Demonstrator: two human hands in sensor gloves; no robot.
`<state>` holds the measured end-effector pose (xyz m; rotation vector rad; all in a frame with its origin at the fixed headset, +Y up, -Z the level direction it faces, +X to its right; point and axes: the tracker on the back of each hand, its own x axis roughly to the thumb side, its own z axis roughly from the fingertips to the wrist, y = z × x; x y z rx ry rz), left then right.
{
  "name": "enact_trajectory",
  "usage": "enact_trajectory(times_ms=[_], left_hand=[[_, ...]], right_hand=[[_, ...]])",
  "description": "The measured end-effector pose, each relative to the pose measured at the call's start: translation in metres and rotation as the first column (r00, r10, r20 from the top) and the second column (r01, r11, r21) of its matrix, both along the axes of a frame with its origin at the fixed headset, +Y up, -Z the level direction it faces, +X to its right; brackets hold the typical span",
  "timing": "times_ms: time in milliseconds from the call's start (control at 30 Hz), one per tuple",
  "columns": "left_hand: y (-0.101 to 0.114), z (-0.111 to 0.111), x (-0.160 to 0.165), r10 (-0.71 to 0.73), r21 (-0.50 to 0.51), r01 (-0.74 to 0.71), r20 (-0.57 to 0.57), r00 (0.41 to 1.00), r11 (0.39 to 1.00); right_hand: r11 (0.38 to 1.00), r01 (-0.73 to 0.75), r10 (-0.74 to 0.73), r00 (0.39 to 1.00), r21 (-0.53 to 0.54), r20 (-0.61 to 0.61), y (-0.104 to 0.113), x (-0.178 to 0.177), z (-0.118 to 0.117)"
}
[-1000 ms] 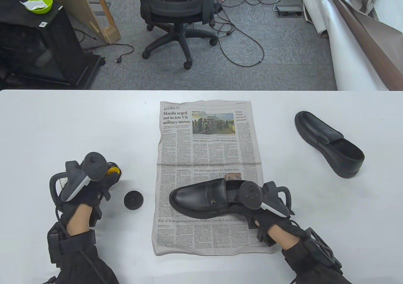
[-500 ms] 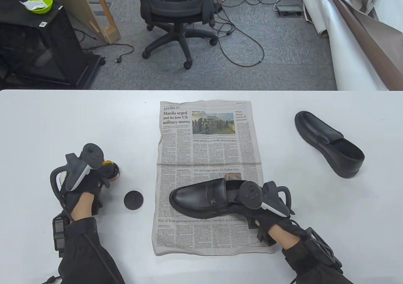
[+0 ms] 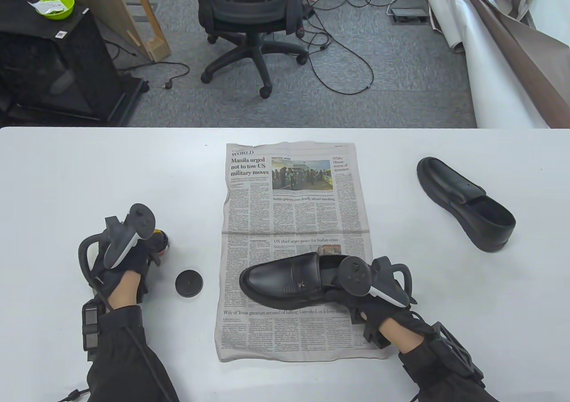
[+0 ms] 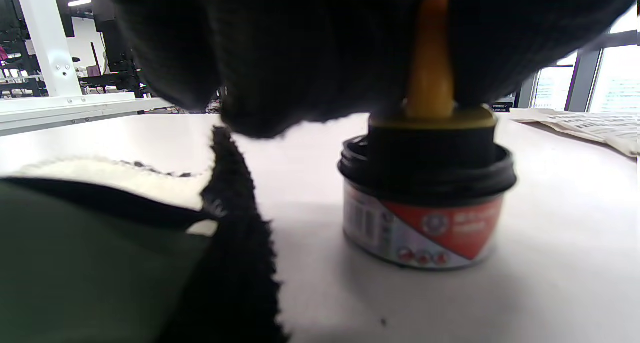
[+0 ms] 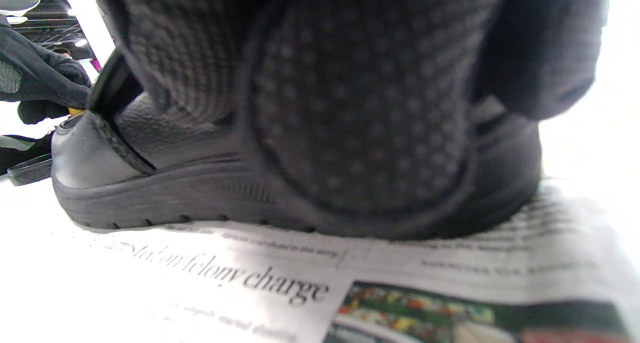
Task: Dip and apply built-in sponge shoe polish on shoes
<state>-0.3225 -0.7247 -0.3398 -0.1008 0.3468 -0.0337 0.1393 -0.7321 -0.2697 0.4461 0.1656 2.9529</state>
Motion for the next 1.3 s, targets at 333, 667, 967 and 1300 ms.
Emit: enact_trajectory(times_ms=[333, 667, 967, 1300], left_hand=[[0.004, 0.003, 0.002, -0.025, 0.011, 0.025, -0.009, 1.000, 1.000], [0.043, 0.027, 0.097, 0.049, 0.052, -0.070, 0.333, 0.942, 0.996], [0.034, 0.050, 0.198, 0.070, 0.007, -0.088, 0.539, 0.839, 0.996], [0.016, 0.047, 0.206, -0.019, -0.037, 0.043, 0.503, 0.864, 0.998]], right_hand=[[1.000, 0.000, 0.000, 1.000, -0.002, -0.001, 0.000, 0.000, 0.000], [1.000, -0.004, 0.004, 1.000, 0.004, 0.004, 0.000, 0.000, 0.000], [1.000, -0.006, 0.006, 1.000, 0.008, 0.006, 0.000, 0.000, 0.001], [1.000, -0.004, 0.004, 1.000, 0.005, 0.002, 0.000, -0.001, 0.001]])
